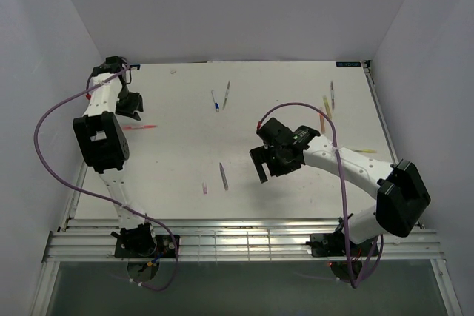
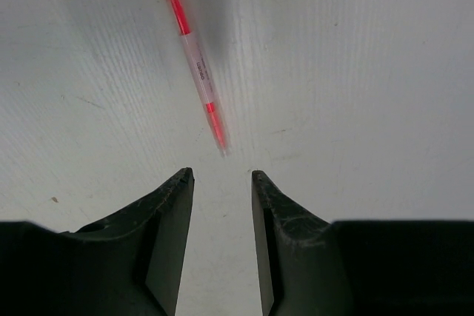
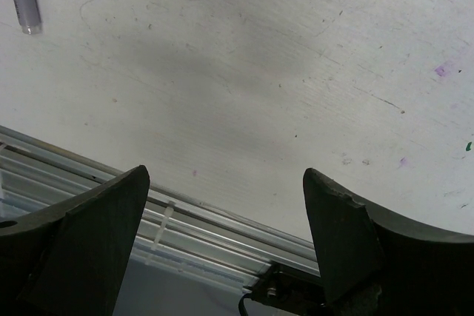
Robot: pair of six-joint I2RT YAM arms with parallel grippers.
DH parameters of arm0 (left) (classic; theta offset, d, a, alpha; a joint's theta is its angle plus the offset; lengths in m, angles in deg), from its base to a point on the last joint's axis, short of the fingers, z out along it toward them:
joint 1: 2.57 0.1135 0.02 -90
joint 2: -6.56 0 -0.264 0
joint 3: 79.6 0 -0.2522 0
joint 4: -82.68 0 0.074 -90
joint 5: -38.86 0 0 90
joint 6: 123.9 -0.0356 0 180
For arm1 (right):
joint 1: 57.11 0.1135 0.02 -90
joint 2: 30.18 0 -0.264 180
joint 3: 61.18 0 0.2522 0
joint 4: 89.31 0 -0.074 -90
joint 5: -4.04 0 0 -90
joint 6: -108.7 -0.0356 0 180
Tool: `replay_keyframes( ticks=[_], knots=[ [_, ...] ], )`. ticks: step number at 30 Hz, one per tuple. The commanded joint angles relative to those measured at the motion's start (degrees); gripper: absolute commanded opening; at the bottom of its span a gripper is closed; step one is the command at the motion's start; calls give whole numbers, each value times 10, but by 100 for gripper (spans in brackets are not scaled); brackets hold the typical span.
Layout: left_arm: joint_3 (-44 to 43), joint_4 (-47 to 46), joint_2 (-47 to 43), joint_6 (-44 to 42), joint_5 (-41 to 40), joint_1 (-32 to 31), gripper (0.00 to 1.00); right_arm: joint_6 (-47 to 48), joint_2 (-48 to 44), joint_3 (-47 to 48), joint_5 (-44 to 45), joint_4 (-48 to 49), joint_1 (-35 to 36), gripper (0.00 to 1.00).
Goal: Open the pen caps
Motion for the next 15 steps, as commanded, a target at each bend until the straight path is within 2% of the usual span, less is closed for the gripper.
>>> replay_keyframes(
  ticks=[1, 15],
  knots=[
    [-20, 5, 15, 12, -16, 18, 48, 8, 6, 31, 4, 3, -2, 90],
    [-25, -2, 51, 4, -25, 36, 48, -2, 28, 42, -5, 13, -13, 90]
  ],
)
